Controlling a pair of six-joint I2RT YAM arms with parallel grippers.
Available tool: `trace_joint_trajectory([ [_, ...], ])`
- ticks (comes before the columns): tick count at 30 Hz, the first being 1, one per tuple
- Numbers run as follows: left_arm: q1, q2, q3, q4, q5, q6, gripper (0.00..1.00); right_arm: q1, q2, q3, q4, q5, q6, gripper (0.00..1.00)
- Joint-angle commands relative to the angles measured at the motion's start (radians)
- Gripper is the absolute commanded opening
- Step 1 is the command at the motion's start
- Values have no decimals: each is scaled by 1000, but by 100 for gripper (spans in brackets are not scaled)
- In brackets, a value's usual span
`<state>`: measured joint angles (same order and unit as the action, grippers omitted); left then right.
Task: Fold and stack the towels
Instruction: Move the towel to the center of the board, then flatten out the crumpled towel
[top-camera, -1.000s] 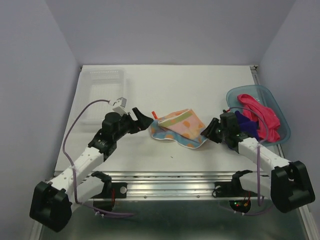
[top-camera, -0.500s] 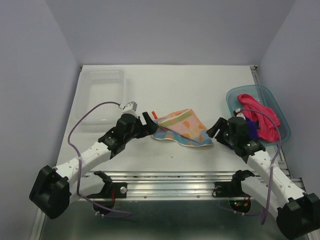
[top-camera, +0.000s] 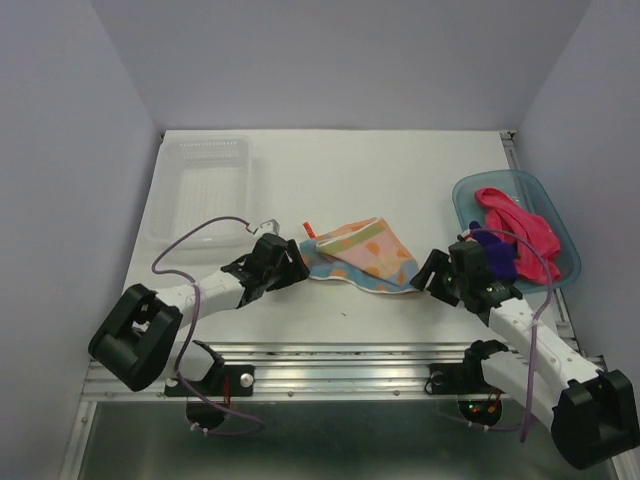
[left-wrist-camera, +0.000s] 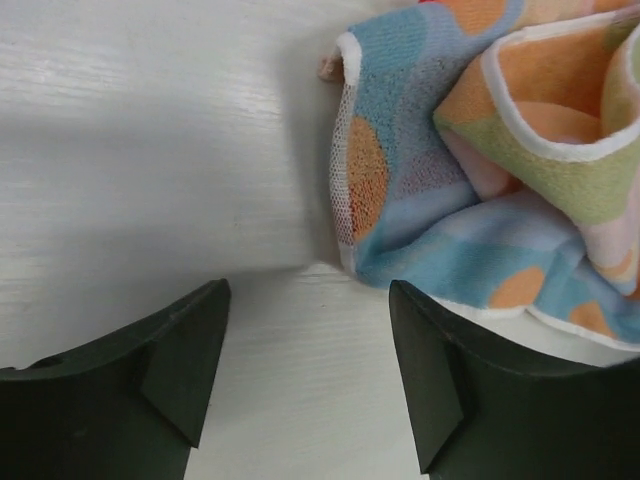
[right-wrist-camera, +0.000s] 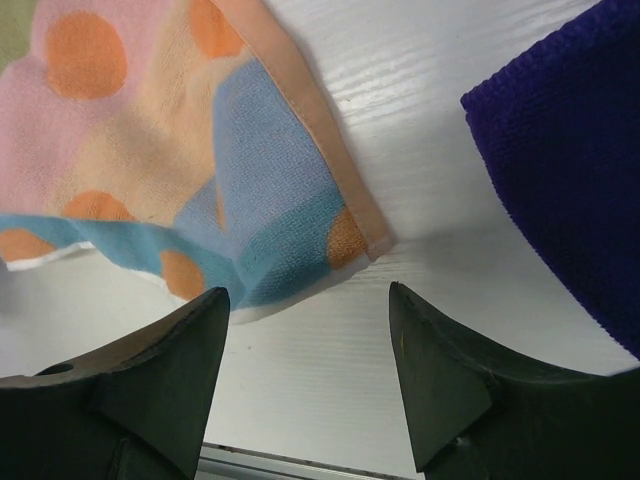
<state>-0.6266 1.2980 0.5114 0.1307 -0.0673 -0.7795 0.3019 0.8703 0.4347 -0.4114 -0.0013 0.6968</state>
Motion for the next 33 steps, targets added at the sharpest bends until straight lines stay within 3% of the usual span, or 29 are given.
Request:
trace_joint_trajectory([
  [1,-2,69,68,72,7,-3,70,2,25,-31,57,-66,4,70],
  [2,-2,93,82,76,15,5,63,0,48,-34,60,-68,4,70],
  [7,-2,155,99,133,15,17,52,0,121,-63,126,-69,7,70],
  [8,-2,168,105,136,17,20,40,0,131,-68,144,-78,7,70],
  [10,-2,210,134,139,17,29,27,0,163,-76,196,-107,18,70],
  [11,-2,222,144,141,15,31,3,2,174,-74,209,-114,20,69],
  [12,-2,239,159,141,15,40,0,0,193,-73,221,-117,23,63],
  [14,-2,238,170,142,1,49,0,0,200,-64,233,-117,29,45],
  [15,-2,216,174,135,-11,55,0,0,190,-62,237,-121,27,26],
  [19,-2,81,191,95,-89,77,0,0,125,-18,224,-138,21,1],
  [27,-1,-297,231,70,-227,149,0,2,-111,166,109,-96,61,1],
  [33,27,-226,410,50,-266,220,0,0,-151,262,95,21,148,1],
])
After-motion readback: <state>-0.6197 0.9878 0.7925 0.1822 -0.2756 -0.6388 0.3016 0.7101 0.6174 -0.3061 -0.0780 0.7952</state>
